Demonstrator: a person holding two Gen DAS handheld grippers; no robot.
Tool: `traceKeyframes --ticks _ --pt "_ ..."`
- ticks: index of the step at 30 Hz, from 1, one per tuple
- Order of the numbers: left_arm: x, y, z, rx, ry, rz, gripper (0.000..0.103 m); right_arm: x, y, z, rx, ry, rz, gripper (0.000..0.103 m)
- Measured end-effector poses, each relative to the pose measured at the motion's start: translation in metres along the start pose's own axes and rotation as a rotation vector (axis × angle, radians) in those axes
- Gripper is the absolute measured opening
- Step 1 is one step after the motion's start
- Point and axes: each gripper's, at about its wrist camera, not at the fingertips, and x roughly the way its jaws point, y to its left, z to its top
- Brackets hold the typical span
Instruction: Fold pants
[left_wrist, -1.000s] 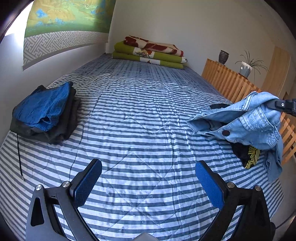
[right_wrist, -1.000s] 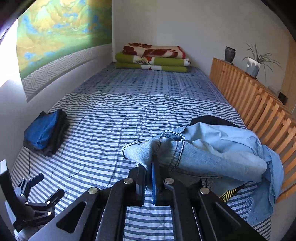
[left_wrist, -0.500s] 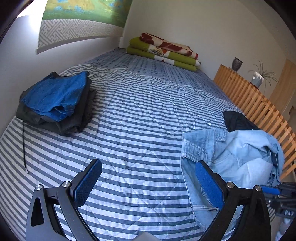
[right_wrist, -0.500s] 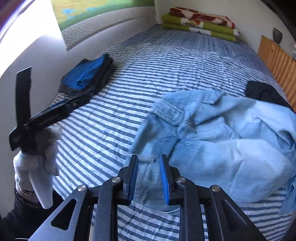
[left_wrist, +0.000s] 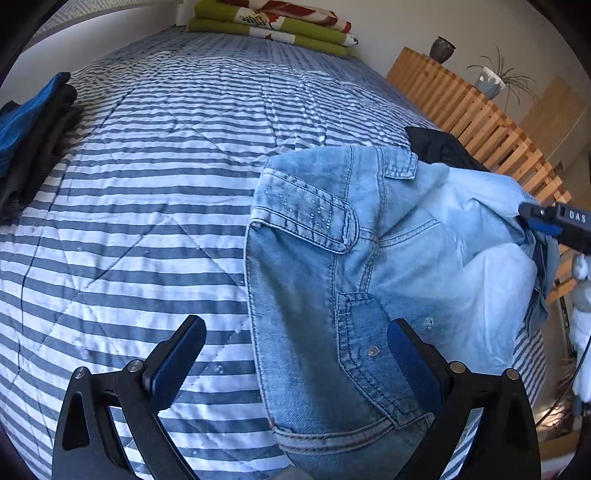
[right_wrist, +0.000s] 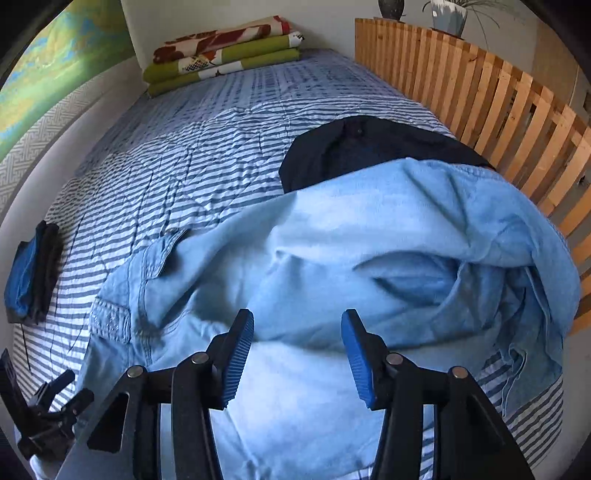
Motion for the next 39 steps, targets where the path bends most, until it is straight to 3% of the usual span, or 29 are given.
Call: traceKeyframes --ticks 2,3,7,9,12,14,15,16,18,25,32,39 --pt "0.01 -0.005 -0.001 0.003 0.018 -0.008 0.086 0.012 0.012 0.013 -0.062 0.0 -0.044 0.059" --pt "0.015 -0.008 -0.001 0.005 0.032 -0.015 0.075 0.02 0.015 0.02 -0.089 0.002 -0.077 0.064" --pt "0.033 -0.014 -0.001 0.013 0.08 -0.056 0.038 0.048 0.023 0.028 -0.136 0.012 -0.215 0.064" --pt "0.036 -0.019 -0.001 0.019 0.077 -0.076 0.032 0.063 0.024 0.029 -0.171 0.027 -0.258 0.064" --pt "0.031 -0.025 0.001 0.014 0.049 -0.089 0.032 0.084 0.025 0.022 -0.251 0.058 -0.349 0.064" --pt "0.027 -0.027 0.004 0.005 0.027 -0.113 0.028 0.091 0.022 0.016 -0.277 0.076 -0.373 0.042" --pt "0.024 -0.028 0.004 0.009 0.01 -0.118 0.02 0.092 0.019 0.014 -0.272 0.088 -0.371 0.016" --pt "0.021 -0.029 0.005 0.013 -0.007 -0.118 0.014 0.09 0.015 0.014 -0.254 0.091 -0.362 0.007" --pt "0.014 -0.026 0.01 0.013 -0.028 -0.125 0.009 0.078 0.009 0.013 -0.223 0.067 -0.334 0.005" --pt "-0.035 -0.002 0.016 -0.044 -0.132 -0.167 0.003 -0.007 0.035 0.014 -0.222 -0.11 -0.262 0.003" --pt "-0.131 0.036 0.01 -0.094 -0.288 -0.249 0.003 -0.093 0.071 0.003 -0.25 -0.241 -0.199 0.003" --pt "-0.235 0.102 -0.026 -0.182 -0.447 -0.256 0.003 -0.165 0.134 -0.023 -0.356 -0.375 -0.099 0.003"
